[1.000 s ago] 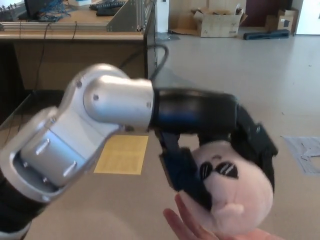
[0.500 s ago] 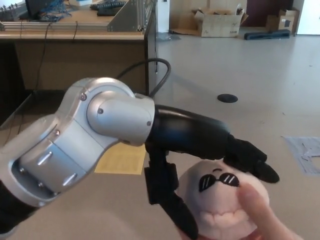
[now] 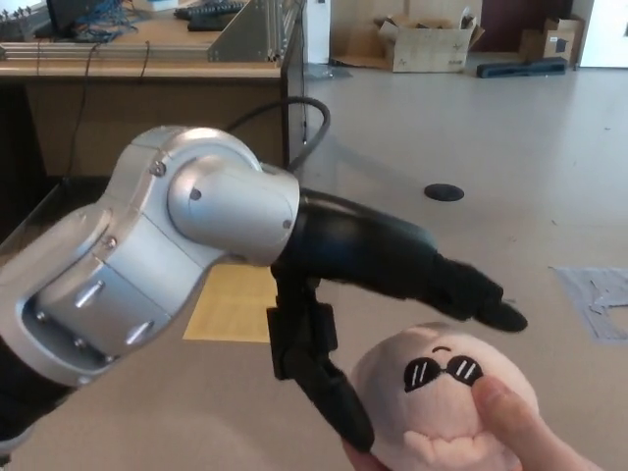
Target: The robot extends its left hand to pick up an emotional support dumpling from the palm of a person and brings its hand down by its side. Then it extends its arm again to hand the dumpling back to the person.
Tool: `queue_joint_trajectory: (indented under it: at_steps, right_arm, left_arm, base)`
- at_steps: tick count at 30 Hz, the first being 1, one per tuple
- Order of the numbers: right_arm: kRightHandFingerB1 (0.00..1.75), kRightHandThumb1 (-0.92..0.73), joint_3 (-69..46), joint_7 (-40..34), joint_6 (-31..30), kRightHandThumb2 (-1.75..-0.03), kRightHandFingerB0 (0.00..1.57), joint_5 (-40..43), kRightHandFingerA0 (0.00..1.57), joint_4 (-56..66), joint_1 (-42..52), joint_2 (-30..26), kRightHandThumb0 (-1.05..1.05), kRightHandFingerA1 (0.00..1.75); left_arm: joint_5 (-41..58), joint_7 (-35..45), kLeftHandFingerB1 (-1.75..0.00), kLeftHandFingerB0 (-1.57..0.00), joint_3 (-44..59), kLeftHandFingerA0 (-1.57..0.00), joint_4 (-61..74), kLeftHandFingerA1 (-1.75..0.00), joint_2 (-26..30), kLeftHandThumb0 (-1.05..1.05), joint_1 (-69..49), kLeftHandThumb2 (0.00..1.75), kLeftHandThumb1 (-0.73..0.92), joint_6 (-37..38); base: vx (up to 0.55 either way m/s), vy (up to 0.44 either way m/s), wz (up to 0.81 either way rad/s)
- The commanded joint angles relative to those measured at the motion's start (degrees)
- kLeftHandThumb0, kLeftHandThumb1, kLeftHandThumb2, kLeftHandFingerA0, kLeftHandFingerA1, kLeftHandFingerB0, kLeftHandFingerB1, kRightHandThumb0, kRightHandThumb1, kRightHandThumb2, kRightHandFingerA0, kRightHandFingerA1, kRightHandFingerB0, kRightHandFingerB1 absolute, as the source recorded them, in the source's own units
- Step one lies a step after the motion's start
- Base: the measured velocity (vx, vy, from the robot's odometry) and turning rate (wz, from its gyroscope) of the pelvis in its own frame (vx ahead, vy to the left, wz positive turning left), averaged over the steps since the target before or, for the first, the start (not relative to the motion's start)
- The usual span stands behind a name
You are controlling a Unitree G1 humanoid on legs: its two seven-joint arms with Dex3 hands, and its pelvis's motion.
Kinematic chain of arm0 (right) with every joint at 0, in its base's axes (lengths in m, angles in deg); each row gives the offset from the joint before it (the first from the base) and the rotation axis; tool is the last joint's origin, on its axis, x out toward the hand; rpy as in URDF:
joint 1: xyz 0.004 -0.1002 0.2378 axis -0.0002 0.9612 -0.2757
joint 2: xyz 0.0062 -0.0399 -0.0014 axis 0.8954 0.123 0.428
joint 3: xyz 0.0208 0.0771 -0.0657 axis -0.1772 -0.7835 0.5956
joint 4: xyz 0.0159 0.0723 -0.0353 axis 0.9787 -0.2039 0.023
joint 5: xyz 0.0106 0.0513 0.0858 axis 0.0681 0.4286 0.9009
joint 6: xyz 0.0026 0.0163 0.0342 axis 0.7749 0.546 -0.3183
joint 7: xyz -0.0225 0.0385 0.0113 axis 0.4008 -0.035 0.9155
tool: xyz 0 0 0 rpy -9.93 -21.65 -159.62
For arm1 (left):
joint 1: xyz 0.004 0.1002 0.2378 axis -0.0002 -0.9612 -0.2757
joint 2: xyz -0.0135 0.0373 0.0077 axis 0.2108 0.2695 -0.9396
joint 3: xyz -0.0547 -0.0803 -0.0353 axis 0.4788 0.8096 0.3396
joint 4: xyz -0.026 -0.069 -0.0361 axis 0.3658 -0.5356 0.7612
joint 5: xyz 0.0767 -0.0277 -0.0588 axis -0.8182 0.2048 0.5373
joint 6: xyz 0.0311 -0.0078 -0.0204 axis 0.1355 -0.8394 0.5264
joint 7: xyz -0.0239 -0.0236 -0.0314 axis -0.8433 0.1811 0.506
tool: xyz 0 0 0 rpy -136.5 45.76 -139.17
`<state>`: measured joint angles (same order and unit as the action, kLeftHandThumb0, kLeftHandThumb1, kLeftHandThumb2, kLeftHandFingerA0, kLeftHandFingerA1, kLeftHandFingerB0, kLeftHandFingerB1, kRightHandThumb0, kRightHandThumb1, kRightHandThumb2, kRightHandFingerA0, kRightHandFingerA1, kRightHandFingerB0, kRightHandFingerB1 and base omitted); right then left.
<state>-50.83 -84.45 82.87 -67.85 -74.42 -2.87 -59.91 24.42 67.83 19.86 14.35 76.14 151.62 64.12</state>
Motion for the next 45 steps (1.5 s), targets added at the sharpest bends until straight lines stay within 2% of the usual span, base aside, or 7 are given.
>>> queue_joint_trajectory:
  at_steps: [1,10,11,14,23,35,45]
  right_arm:
    - [0.45,-0.64,-1.2,0.1,-2.8,-0.59,0.67,1.4,0.77,2.2,1.3,-0.5,-0.30,0.49]
    - [0.48,-0.60,-2.0,0.7,-1.4,-0.58,0.70,1.3,0.84,3.0,4.3,-0.7,-0.27,0.54]
    - [0.48,-0.61,-1.9,0.6,-0.8,-0.58,0.70,1.2,0.84,2.7,5.1,-0.8,-0.28,0.54]
    - [0.48,-0.62,-1.6,0.4,-0.3,-0.59,0.69,0.9,0.83,2.1,5.5,-0.9,-0.29,0.54]
    - [0.48,-0.61,-2.0,0.1,1.7,-0.58,0.71,1.2,0.85,3.5,11.5,-2.5,-0.28,0.53]
    - [0.48,-0.61,-2.7,-0.5,1.1,-0.58,0.72,1.8,0.86,5.0,12.5,-1.7,-0.29,0.52]
    - [0.45,-0.63,-3.9,-0.5,3.2,-0.59,0.64,3.4,0.88,4.9,14.3,-0.6,-0.30,0.55]
  left_arm:
    - [1.1,1.1,0.00,0.00,4.4,0.00,-2.2,0.00,-1.0,-1.04,2.8,0.70,0.47,-1.3]
    - [3.1,1.9,0.00,0.00,17.2,0.00,-12.6,0.00,4.4,-0.85,4.8,0.58,0.46,5.6]
    - [2.3,1.3,0.00,0.00,17.8,0.00,-11.9,-0.04,5.7,-0.74,2.6,0.83,0.41,6.6]
    - [1.2,0.4,0.00,0.00,18.6,0.00,-10.9,-0.06,7.7,-0.75,-1.9,0.84,0.41,8.8]
    - [1.7,-6.5,0.00,0.00,30.1,0.00,-11.1,0.00,12.8,-0.77,-38.3,0.81,0.45,22.5]
    - [1.8,-17.5,-0.05,0.00,41.6,0.00,-32.6,-0.07,5.1,-0.68,-67.7,0.76,0.42,43.6]
    - [8.3,-21.6,-0.19,-0.06,49.5,-0.03,-47.6,-0.22,-2.3,-0.62,-75.2,0.77,0.40,46.5]
  base:
    - [0.00,0.000,0.00]
    - [0.00,0.000,0.00]
    - [0.00,0.000,0.00]
    - [0.00,0.000,0.00]
    - [0.00,0.000,0.00]
    - [0.00,0.000,0.00]
    - [0.00,0.000,0.00]
